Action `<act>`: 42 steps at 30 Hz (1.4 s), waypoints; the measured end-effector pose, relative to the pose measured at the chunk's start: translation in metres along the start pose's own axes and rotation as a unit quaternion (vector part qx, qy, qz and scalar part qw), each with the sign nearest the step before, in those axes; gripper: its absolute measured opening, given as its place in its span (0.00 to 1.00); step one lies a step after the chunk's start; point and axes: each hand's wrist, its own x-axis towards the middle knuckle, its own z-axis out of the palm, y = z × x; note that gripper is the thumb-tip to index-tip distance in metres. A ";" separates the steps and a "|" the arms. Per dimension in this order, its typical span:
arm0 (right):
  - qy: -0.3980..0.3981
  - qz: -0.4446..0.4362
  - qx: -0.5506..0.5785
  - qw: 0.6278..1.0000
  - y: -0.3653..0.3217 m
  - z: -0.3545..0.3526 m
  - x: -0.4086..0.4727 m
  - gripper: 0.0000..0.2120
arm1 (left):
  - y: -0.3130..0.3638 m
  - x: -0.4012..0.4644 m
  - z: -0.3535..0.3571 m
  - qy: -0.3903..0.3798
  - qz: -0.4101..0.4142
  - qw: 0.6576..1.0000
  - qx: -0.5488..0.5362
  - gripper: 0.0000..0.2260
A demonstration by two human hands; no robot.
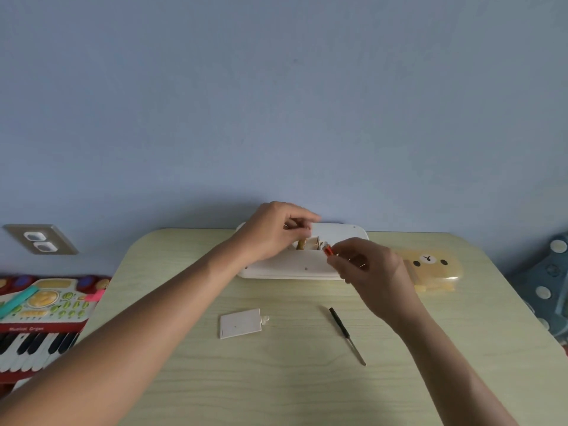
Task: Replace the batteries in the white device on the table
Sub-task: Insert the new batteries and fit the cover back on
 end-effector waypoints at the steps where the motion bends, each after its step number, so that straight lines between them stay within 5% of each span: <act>1: 0.009 0.018 0.025 0.999 0.001 0.001 0.003 0.01 | 0.001 0.001 0.002 -0.010 -0.006 1.000 -0.020 0.11; 7: 0.056 0.101 0.134 0.984 0.005 0.002 0.016 0.02 | 0.001 0.001 0.007 -0.038 0.009 0.999 -0.006 0.09; 22: 0.065 0.146 0.172 0.972 0.010 0.004 0.022 0.05 | -0.016 -0.012 -0.004 0.066 0.005 0.997 -0.028 0.06; 42: 0.041 0.109 0.130 0.985 0.005 0.010 0.031 0.01 | -0.005 -0.001 -0.013 -0.036 0.021 0.988 0.146 0.03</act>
